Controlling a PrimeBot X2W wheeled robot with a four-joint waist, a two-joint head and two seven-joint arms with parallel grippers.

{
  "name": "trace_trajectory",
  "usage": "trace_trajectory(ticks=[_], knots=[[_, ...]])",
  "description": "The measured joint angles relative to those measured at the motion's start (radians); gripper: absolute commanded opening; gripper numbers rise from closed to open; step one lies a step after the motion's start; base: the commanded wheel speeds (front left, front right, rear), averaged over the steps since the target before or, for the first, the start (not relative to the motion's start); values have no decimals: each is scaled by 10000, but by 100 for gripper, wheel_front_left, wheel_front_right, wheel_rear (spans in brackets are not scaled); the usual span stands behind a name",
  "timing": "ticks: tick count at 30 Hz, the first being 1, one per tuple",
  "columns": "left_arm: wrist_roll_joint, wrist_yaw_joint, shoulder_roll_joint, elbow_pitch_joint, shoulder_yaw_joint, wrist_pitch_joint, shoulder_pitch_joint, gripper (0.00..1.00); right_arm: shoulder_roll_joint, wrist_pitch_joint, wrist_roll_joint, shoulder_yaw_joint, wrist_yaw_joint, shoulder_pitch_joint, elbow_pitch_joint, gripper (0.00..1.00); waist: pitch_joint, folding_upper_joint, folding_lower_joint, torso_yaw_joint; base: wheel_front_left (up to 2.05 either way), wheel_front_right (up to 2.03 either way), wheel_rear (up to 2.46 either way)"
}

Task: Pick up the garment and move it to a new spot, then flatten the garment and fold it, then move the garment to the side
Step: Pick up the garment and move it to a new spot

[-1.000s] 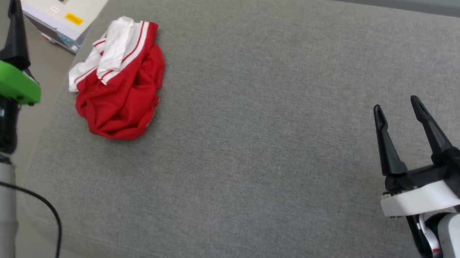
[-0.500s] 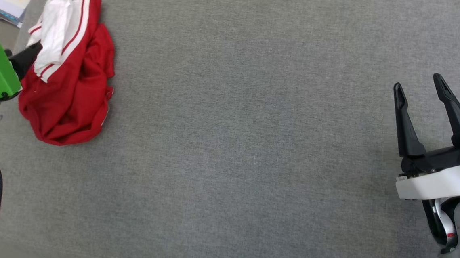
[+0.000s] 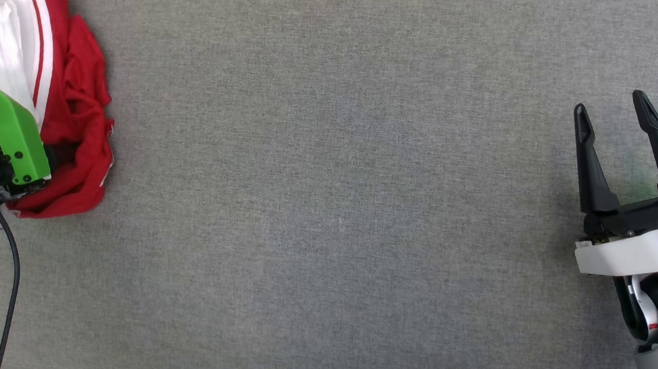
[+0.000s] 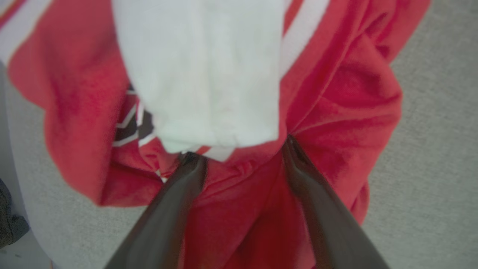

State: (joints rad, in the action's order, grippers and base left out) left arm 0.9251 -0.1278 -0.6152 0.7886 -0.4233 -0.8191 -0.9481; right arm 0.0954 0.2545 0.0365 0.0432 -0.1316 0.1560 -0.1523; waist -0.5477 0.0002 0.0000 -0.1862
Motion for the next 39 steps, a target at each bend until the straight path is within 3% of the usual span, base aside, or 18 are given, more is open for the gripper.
trace_trajectory(ticks=[2,3,4,5,10,17,22,28,34,39], knots=[[10,0,6,25,-138,56,-12,100,2,-2,0,15,2,2,13,100,-45,0,0,10,0,0,0],[67,0,4,23,-196,86,-10,64,2,-2,0,19,2,2,31,100,-30,0,0,7,0,0,0],[84,0,-4,-2,-280,127,-6,14,0,-2,-2,23,2,2,38,100,3,0,0,0,0,0,0],[94,0,-19,-8,-347,178,4,0,0,0,-2,25,2,2,48,100,39,0,0,-9,0,0,0],[109,0,-174,-259,-740,976,178,0,-40,0,12,48,2,1,127,100,398,0,1,-78,0,0,0],[88,0,-871,-1536,-1360,2040,355,0,-270,13,130,121,0,-178,311,100,1239,-1,0,-118,0,0,0],[73,0,-1356,-2917,-1996,2209,351,0,-393,13,234,142,2,-385,401,100,1945,-1,0,-102,0,0,0],[-144,0,-1398,-4525,-2855,2205,244,0,-439,25,410,140,0,-518,414,100,2592,-1,-1,89,0,0,0],[-320,0,-652,-5657,-3787,2257,-139,0,-454,33,759,96,2,-510,426,100,2827,-1,-1,715,0,0,0],[-401,0,754,-5902,-4709,2661,-960,0,-456,50,869,69,0,-483,426,100,2808,0,0,1372,0,0,0]])
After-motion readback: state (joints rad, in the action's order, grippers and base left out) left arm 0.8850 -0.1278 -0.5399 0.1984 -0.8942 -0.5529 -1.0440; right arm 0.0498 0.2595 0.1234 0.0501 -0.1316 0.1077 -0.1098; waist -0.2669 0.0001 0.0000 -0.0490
